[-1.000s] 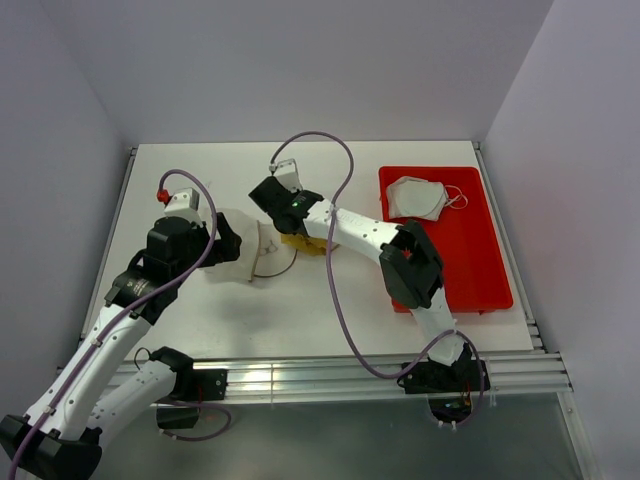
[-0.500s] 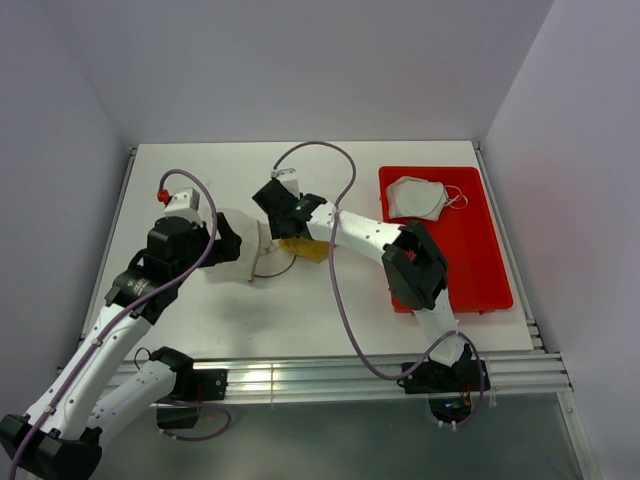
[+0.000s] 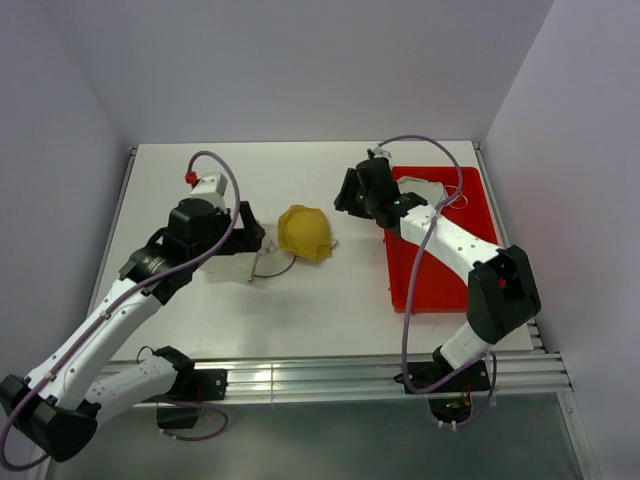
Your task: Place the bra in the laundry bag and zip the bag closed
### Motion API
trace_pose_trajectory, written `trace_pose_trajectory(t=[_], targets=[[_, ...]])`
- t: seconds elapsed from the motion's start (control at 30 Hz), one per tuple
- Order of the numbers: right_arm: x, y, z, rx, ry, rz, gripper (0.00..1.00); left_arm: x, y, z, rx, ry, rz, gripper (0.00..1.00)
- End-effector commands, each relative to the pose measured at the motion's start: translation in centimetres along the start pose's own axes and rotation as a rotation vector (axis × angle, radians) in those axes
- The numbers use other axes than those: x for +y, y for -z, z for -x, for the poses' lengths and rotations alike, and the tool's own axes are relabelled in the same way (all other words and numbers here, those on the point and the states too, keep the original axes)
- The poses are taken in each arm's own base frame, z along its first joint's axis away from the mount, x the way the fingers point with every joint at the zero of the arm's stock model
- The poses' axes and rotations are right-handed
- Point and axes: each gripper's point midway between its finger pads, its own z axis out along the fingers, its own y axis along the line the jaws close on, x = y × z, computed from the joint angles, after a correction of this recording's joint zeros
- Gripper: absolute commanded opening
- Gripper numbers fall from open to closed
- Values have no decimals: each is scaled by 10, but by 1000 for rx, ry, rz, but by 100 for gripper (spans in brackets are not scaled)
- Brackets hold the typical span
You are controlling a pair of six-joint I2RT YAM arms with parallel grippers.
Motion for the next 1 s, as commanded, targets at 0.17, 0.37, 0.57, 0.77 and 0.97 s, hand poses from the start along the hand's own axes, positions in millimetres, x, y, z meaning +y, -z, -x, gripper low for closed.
trace_pose_trajectory(t=[0.17, 0.37, 0.57, 0.77, 0.97], targets=[[2, -41, -37, 110, -138, 234, 66, -83, -46, 0, 65, -32, -84, 99], [-11, -59, -44, 103, -234, 272, 72, -109, -98, -26, 146, -6, -114, 99], [-15, -74, -61, 136, -260, 295, 73, -64, -149, -48, 164, -36, 205, 99], [-15, -79, -74, 162, -272, 318, 73, -36, -172, -65, 163, -48, 364, 99], [-11, -77, -77, 169, -263, 346, 74, -18, -181, -78, 173, -60, 426, 99]])
